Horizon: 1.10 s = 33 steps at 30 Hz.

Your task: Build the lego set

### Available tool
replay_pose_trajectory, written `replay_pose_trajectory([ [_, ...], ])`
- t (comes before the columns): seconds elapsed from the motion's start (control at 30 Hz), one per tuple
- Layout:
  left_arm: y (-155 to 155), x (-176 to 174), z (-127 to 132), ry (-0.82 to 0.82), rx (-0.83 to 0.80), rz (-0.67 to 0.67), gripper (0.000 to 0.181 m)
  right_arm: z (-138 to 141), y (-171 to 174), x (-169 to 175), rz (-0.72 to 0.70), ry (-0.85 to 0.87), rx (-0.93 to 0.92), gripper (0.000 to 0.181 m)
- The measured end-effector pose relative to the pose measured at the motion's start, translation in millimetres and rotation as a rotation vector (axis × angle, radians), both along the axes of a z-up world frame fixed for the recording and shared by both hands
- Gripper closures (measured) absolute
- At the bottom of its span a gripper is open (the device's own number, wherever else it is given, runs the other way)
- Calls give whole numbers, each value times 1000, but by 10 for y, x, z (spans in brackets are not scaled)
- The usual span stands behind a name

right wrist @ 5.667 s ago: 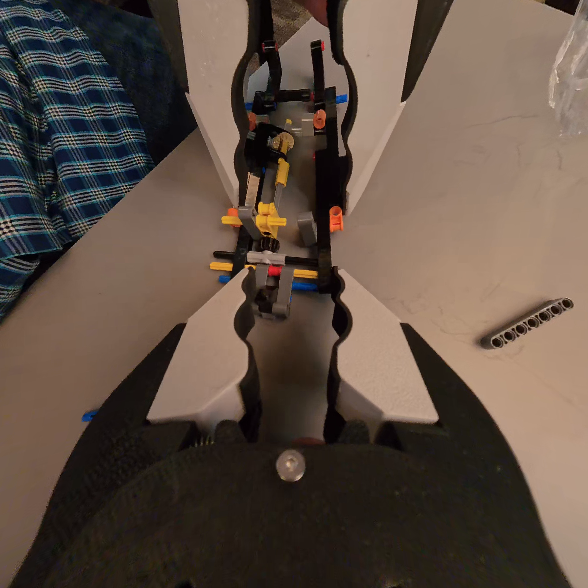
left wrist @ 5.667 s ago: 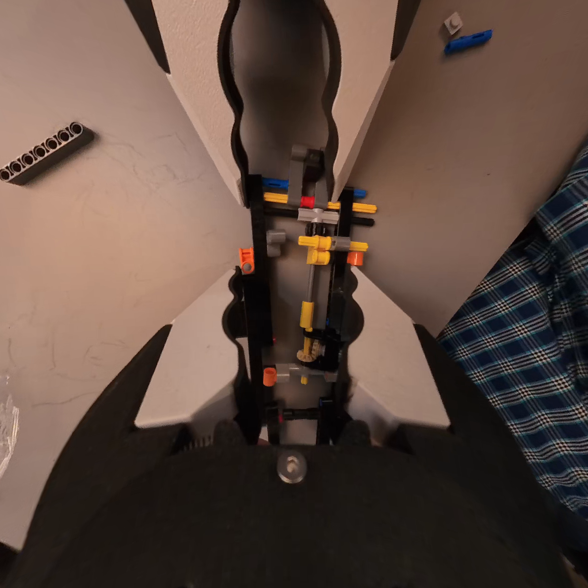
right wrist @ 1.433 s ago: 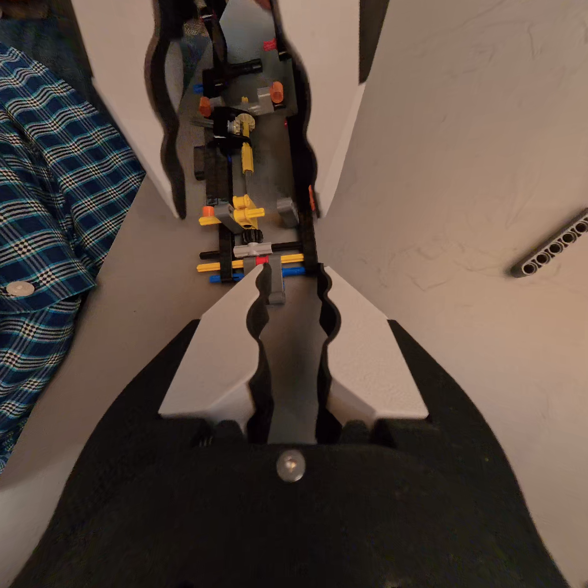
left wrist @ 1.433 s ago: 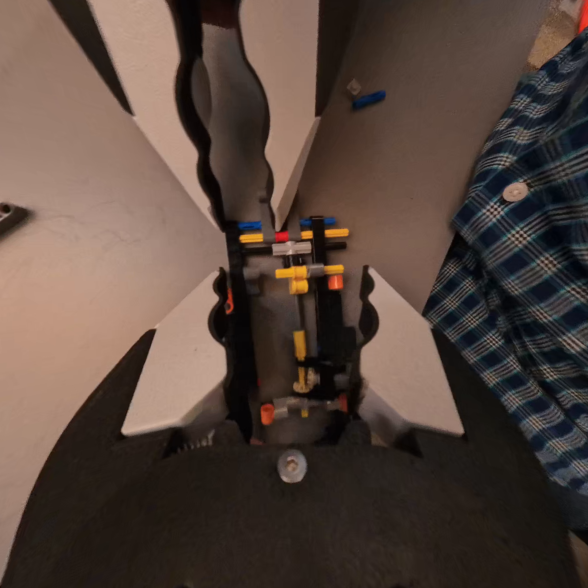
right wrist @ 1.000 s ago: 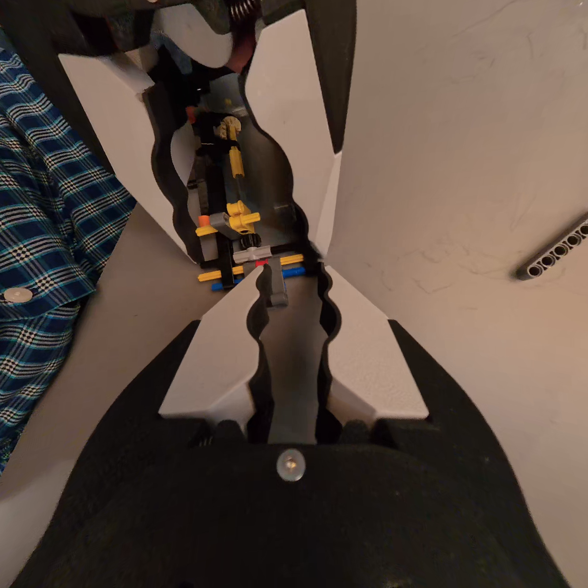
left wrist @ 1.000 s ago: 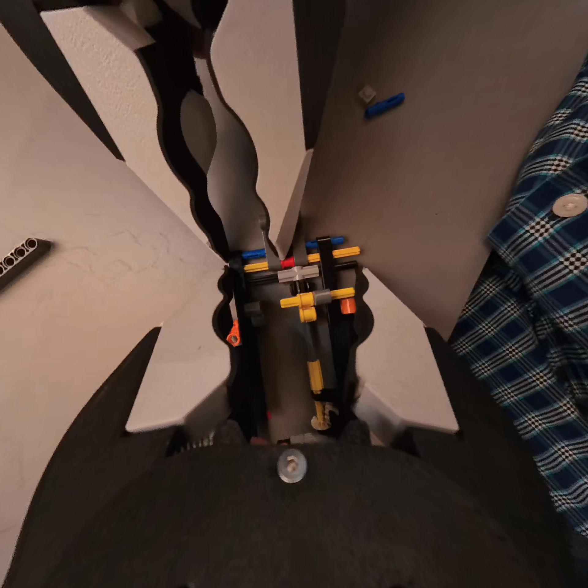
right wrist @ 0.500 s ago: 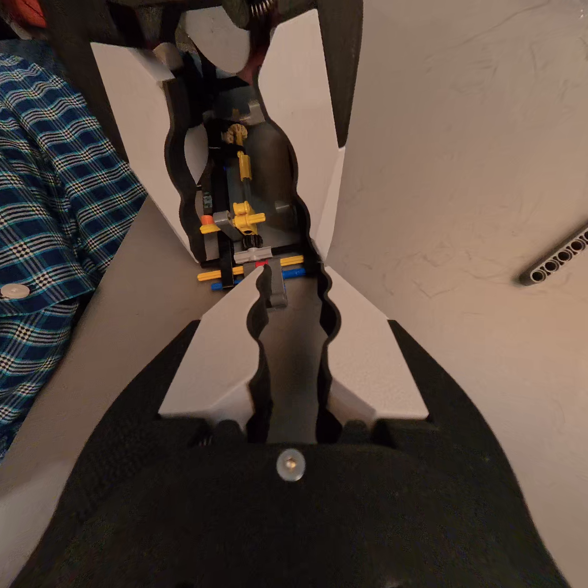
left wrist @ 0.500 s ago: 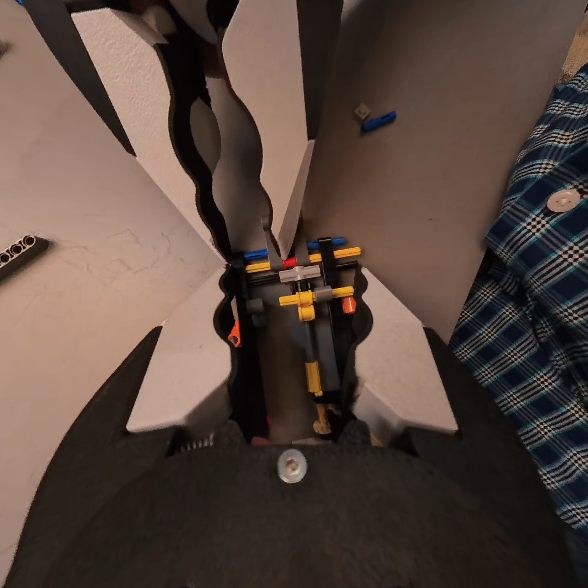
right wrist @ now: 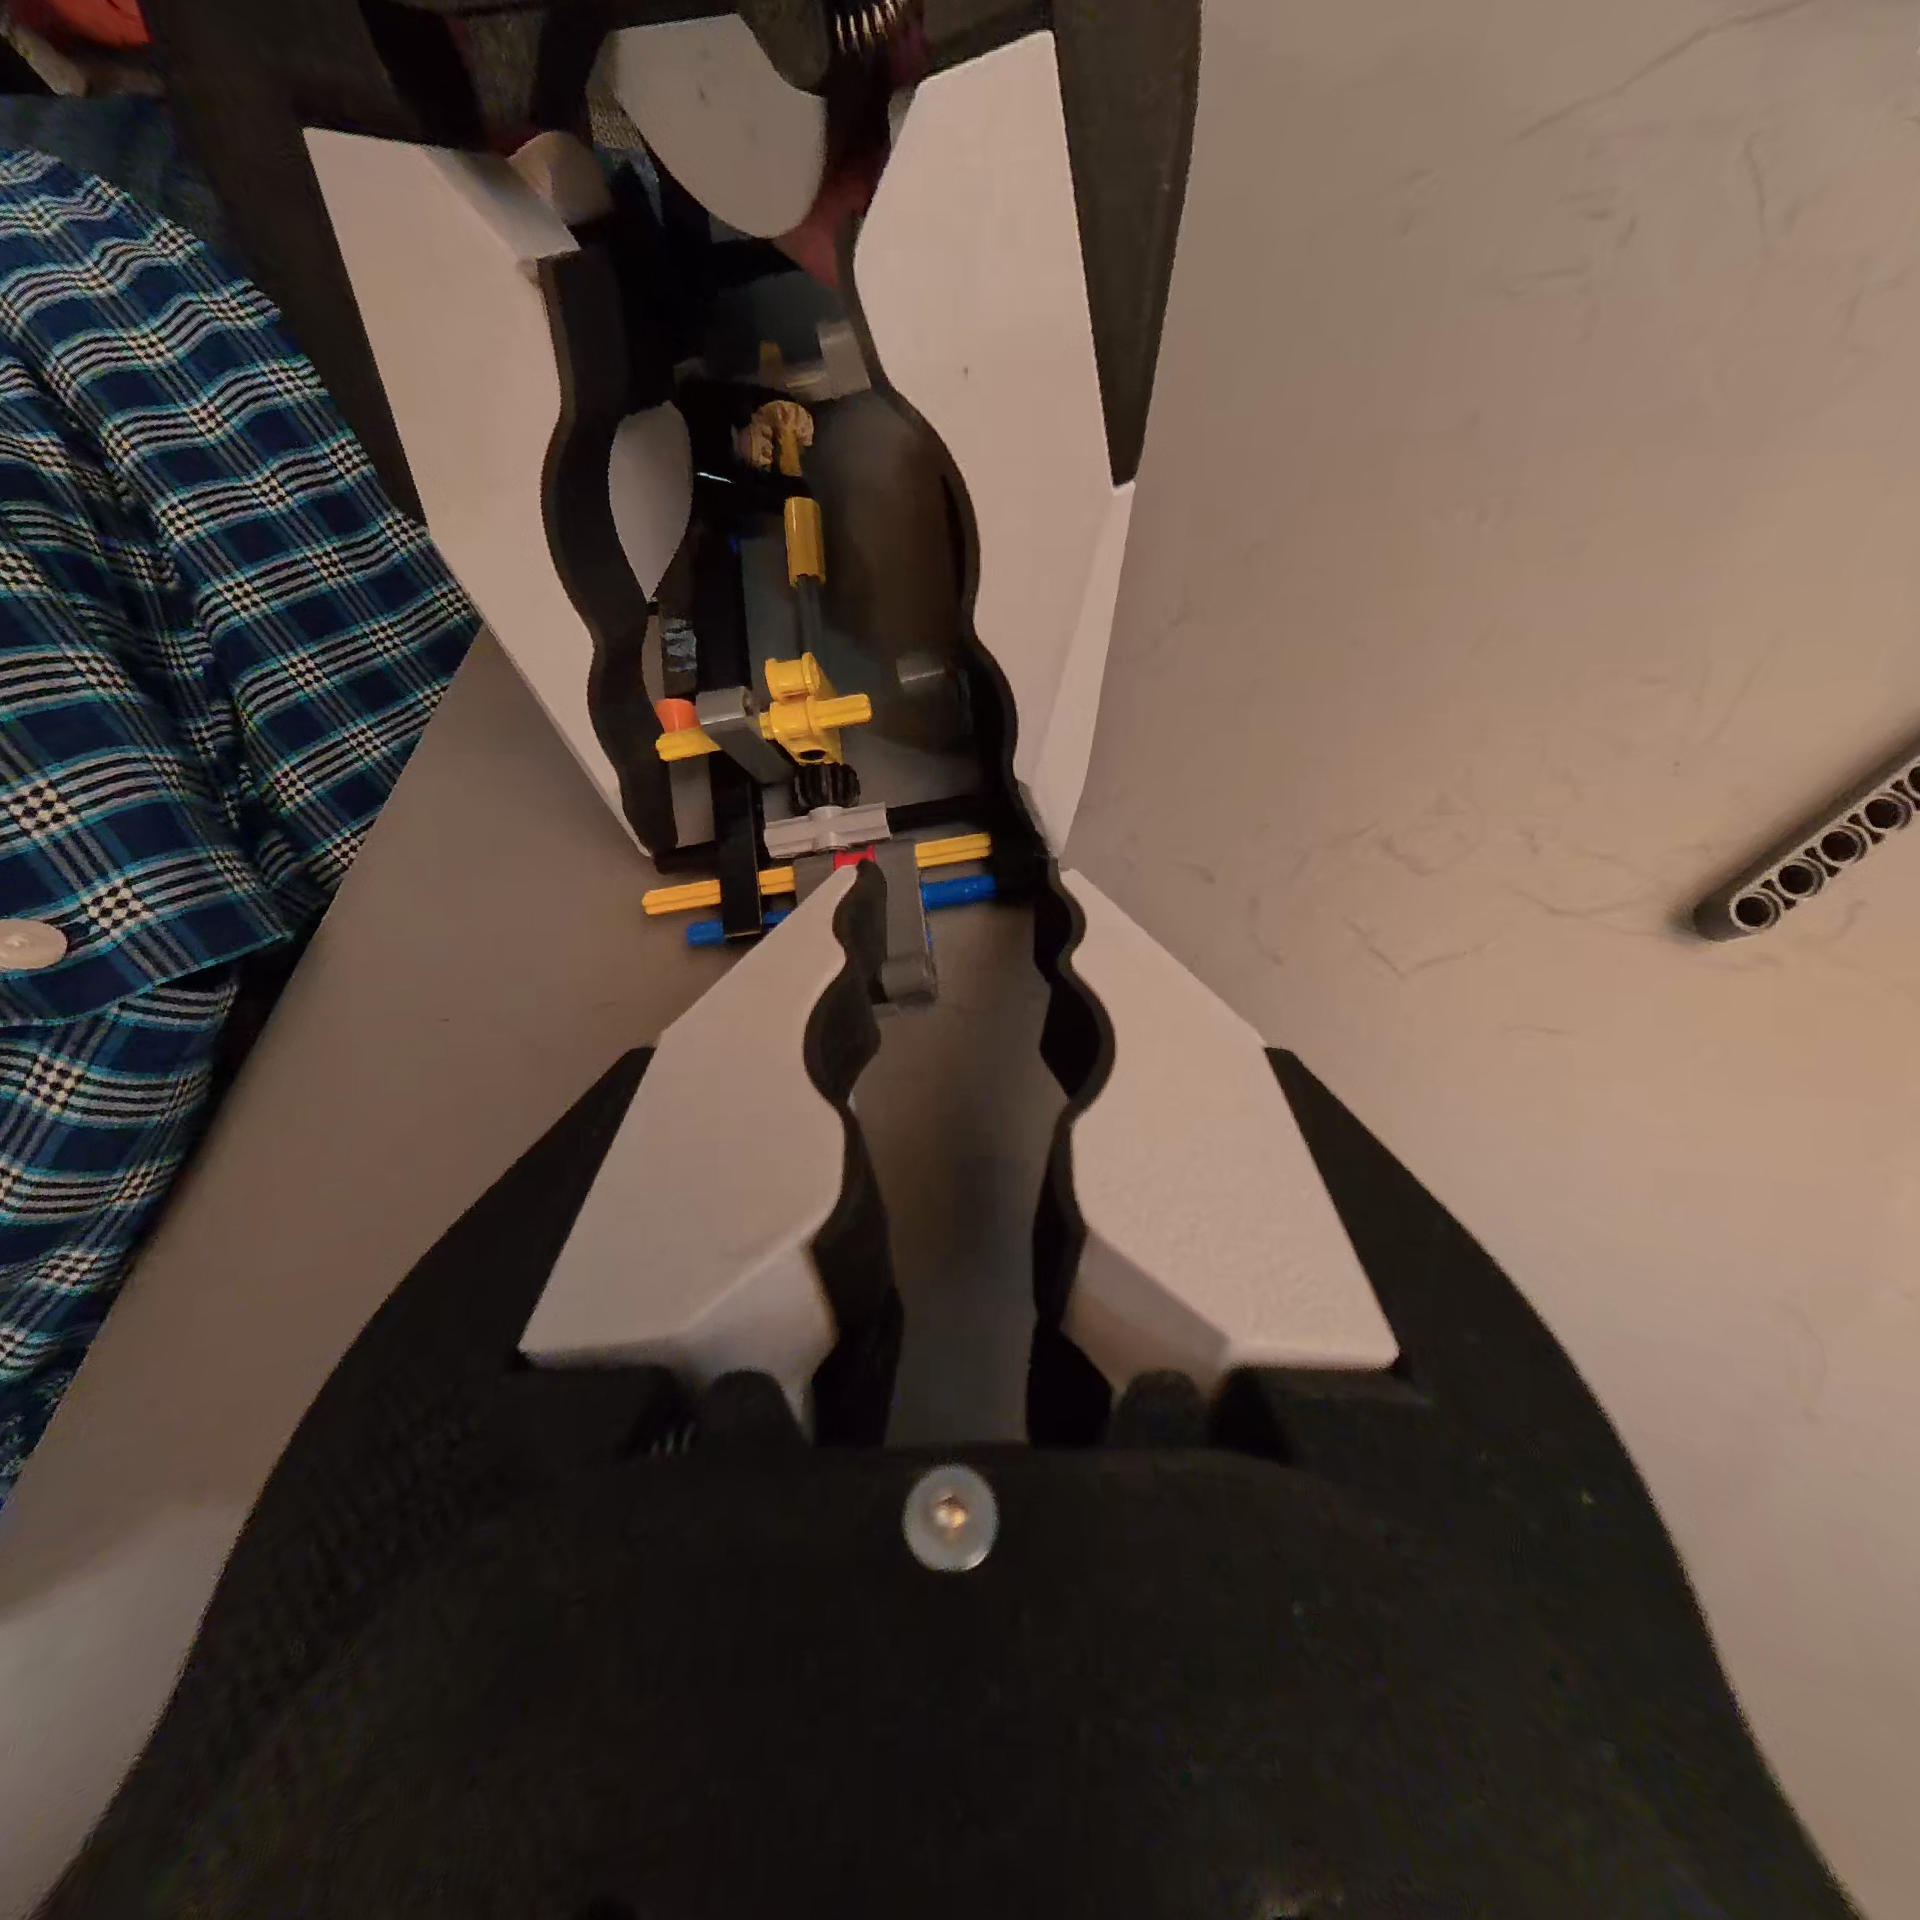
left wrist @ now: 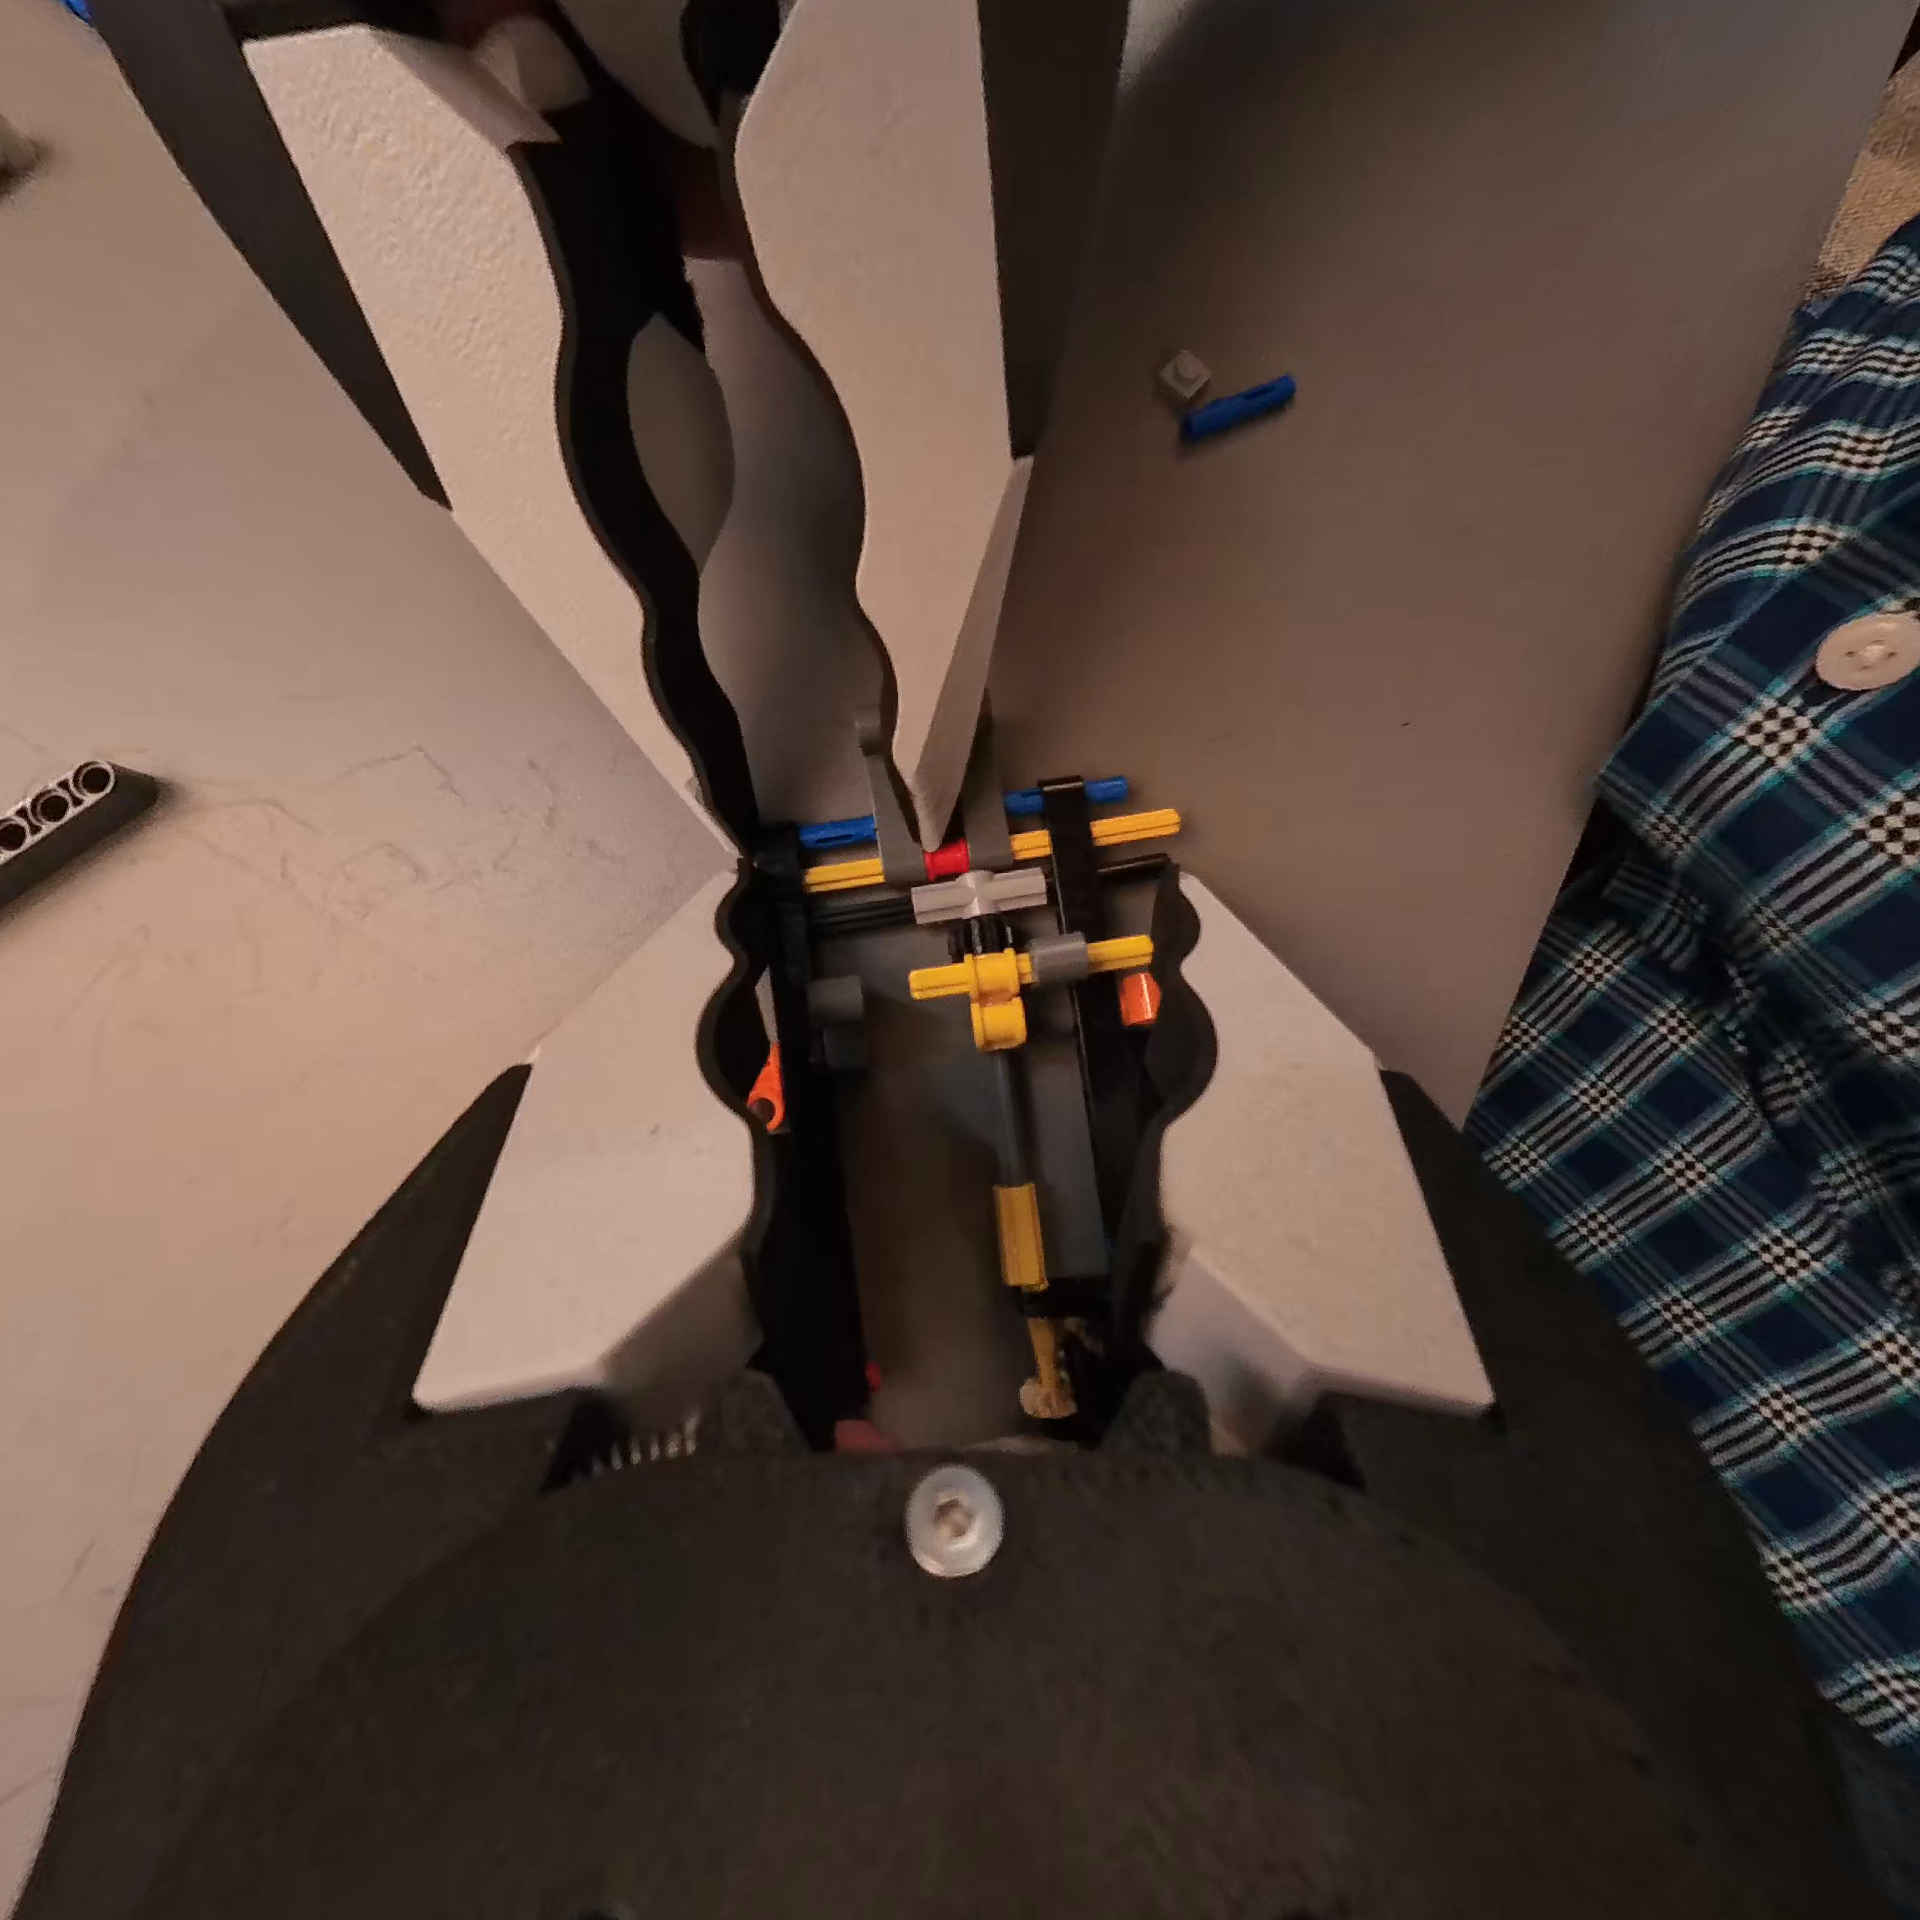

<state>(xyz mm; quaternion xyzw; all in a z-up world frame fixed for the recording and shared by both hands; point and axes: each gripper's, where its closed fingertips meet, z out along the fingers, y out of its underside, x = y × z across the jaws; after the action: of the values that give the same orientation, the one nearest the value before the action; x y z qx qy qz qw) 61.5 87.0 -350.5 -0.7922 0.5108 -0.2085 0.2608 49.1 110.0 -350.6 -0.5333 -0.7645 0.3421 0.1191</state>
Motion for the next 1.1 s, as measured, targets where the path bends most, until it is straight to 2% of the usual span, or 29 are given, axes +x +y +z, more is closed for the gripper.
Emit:
replay_pose_trajectory([
  [0.37, 14, 0, -12, 41, -9, 0, 108, 9, 4, 11, 54, -39, 66, 153],
  [0.53, 32, -41, -33, 98, -15, 21, 100, 3, -8, 14, 86, -44, 42, 153],
  [0.63, 7, -25, -31, 93, -20, 21, 107, 1, -12, 0, 85, -32, 19, 153],
  [1.1, 27, -14, -27, 10, -33, 86, 110, -7, -7, 7, 147, -72, 51, 153],
])
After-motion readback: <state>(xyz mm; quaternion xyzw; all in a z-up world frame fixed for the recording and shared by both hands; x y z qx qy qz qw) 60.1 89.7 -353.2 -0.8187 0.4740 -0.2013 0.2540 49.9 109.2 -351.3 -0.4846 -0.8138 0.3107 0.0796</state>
